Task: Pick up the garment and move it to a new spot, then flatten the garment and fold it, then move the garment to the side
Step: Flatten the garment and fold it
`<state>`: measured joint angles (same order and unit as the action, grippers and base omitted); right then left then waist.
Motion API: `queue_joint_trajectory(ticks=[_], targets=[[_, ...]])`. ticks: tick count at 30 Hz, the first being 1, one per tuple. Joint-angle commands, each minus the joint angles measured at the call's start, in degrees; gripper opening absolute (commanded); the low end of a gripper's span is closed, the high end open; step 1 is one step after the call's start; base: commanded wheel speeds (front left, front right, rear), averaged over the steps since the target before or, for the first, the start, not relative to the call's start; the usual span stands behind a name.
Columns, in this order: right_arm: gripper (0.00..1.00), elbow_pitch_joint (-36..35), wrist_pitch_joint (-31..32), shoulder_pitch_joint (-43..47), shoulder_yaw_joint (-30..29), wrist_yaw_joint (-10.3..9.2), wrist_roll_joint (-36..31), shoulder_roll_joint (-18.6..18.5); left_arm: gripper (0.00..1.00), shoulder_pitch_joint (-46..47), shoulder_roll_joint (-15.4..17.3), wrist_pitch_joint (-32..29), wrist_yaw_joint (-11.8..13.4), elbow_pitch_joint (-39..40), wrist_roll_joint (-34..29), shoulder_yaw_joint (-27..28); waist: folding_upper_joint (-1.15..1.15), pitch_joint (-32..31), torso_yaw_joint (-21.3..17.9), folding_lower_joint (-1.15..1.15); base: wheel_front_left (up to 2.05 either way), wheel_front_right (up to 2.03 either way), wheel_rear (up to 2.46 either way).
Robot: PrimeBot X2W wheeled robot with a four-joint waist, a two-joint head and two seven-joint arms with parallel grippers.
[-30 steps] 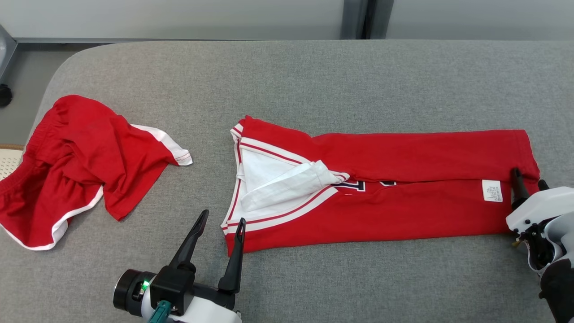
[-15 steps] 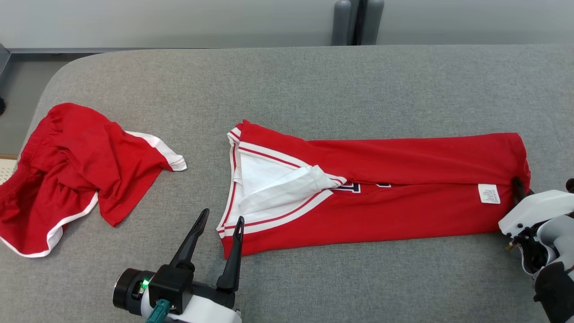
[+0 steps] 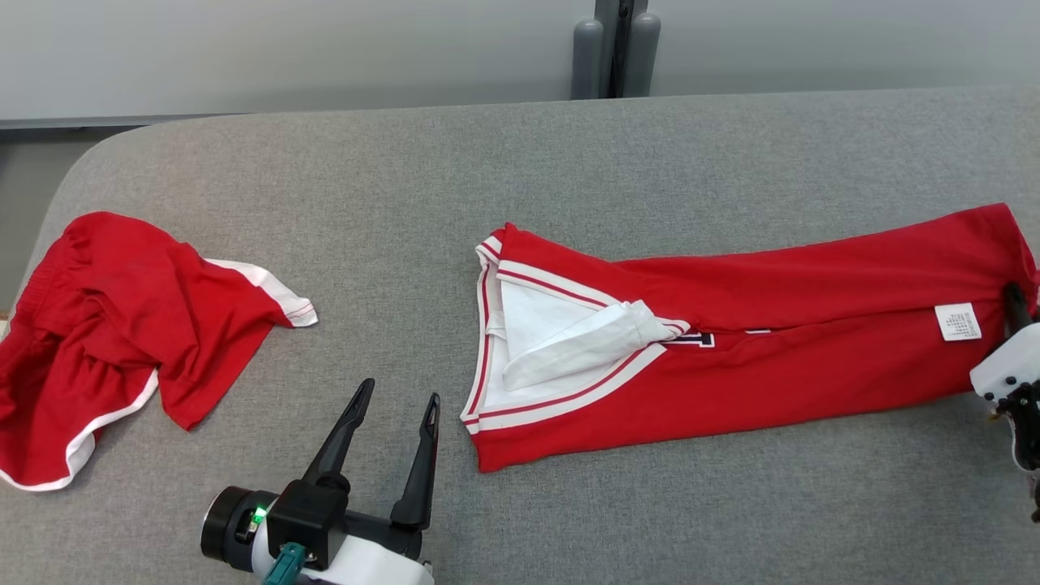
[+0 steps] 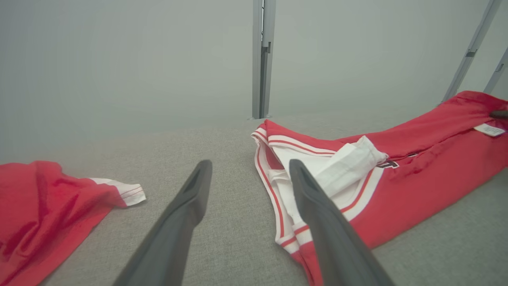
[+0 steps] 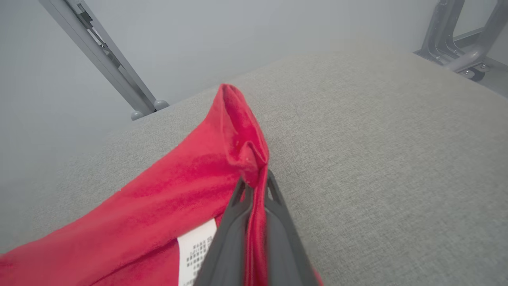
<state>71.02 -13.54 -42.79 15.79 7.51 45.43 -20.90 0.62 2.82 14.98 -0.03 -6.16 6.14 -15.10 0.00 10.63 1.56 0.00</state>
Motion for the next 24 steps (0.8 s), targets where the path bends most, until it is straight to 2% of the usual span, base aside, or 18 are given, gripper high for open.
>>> queue_joint_trajectory(ticks=[1,8,16,20,24], targets=[[0.00,-1.88,0.83,-0.32,0.34,-0.03,1.19,-0.10,1.00,0.21,0.17,0.22,-0.29,-0.14,0.29,-0.10,0.00,-0.47,-0.27,0.00,0.00,0.00,0.00],[0.00,-10.43,4.16,2.14,1.64,-0.03,5.98,0.97,1.00,-0.33,0.17,0.22,0.19,-0.69,1.15,-0.92,0.00,-2.23,-0.11,0.00,0.00,0.00,0.00],[0.00,-21.41,8.75,6.68,3.26,-0.02,11.70,2.82,1.00,-1.44,0.16,0.22,0.86,-0.84,2.13,-1.47,0.00,-5.11,1.95,0.00,0.00,0.00,0.00],[0.00,-25.23,9.33,8.85,3.66,-0.02,12.69,4.91,1.00,-2.42,0.17,0.22,0.95,-0.93,2.03,-1.54,0.00,-6.13,3.53,0.00,0.00,0.00,0.00],[0.00,-27.55,9.08,10.42,3.20,-0.02,13.28,8.66,1.00,-2.57,0.17,0.22,0.69,-0.99,1.60,-1.56,0.00,-6.78,5.29,0.00,0.00,0.00,0.00]])
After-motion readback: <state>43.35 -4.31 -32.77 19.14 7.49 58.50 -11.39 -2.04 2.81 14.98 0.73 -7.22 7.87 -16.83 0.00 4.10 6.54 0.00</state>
